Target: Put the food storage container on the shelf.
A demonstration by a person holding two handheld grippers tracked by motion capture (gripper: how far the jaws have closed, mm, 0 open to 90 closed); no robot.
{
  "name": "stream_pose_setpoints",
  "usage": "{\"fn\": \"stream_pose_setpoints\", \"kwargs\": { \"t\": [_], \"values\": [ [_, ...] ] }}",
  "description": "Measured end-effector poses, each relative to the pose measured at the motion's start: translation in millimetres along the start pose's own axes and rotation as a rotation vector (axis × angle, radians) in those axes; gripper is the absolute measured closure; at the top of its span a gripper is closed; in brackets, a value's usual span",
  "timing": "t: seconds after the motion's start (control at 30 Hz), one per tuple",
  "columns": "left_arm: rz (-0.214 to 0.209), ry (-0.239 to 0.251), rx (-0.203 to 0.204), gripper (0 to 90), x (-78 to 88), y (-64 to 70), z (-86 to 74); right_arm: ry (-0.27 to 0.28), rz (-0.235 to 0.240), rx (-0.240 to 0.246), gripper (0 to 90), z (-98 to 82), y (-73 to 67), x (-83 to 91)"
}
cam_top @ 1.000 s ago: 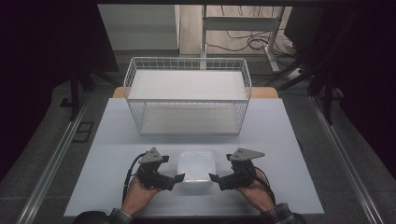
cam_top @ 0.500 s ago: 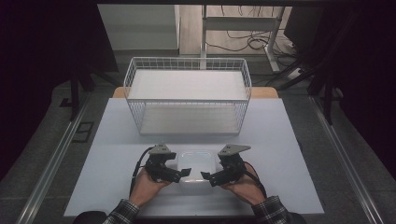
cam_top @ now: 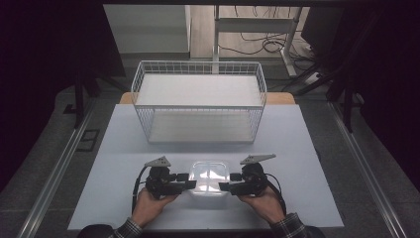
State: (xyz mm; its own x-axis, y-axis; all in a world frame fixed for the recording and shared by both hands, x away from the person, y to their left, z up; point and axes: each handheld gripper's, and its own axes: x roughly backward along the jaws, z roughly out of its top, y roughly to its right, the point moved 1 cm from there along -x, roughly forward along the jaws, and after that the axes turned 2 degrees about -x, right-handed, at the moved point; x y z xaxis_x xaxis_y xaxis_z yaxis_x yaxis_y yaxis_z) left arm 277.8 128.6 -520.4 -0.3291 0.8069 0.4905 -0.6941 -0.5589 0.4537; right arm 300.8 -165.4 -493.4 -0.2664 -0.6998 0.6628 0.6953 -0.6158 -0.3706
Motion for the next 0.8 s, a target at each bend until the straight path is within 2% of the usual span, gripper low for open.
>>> {"fn": "stream_pose_setpoints", "kwargs": {
  "t": [0.03,0.13,0.27,0.3,0.37,0.4,0.47,0.57,0.7,0.8],
  "values": [
    [-0.003,0.008,0.012,52.3,1.5,0.5,-0.2,0.008,-0.018,0.005,46.0,-0.1,-2.2,3.1],
    [0.004,0.050,0.028,62.9,6.8,1.6,-2.2,0.027,-0.041,-0.023,59.6,-0.3,-5.6,10.9],
    [0.033,0.071,0.028,69.2,9.0,4.6,-1.9,0.055,-0.063,-0.032,65.2,0.0,-8.6,15.0],
    [0.045,0.093,0.047,71.6,11.2,4.1,-2.4,0.075,-0.065,-0.042,70.4,0.4,-10.2,16.2],
    [0.062,0.103,0.038,76.9,13.1,4.5,-2.2,0.094,-0.074,-0.039,76.4,0.6,-11.0,17.5],
    [0.081,0.106,0.020,78.5,13.1,6.3,-1.9,0.104,-0.089,-0.026,78.0,0.5,-11.6,18.0],
    [0.089,0.108,0.024,78.8,12.7,6.6,-2.1,0.112,-0.103,-0.016,78.1,0.4,-12.1,16.5],
    [0.099,0.118,0.020,78.9,13.7,7.2,-1.2,0.133,-0.099,-0.011,78.4,0.1,-12.0,16.4],
    [0.120,0.133,0.002,78.9,18.0,9.0,3.5,0.177,-0.098,0.005,78.5,3.5,-13.7,17.9],
    [0.139,0.131,-0.015,78.9,19.6,10.1,6.3,0.180,-0.105,0.018,78.3,6.2,-13.8,16.3]
  ]
}}
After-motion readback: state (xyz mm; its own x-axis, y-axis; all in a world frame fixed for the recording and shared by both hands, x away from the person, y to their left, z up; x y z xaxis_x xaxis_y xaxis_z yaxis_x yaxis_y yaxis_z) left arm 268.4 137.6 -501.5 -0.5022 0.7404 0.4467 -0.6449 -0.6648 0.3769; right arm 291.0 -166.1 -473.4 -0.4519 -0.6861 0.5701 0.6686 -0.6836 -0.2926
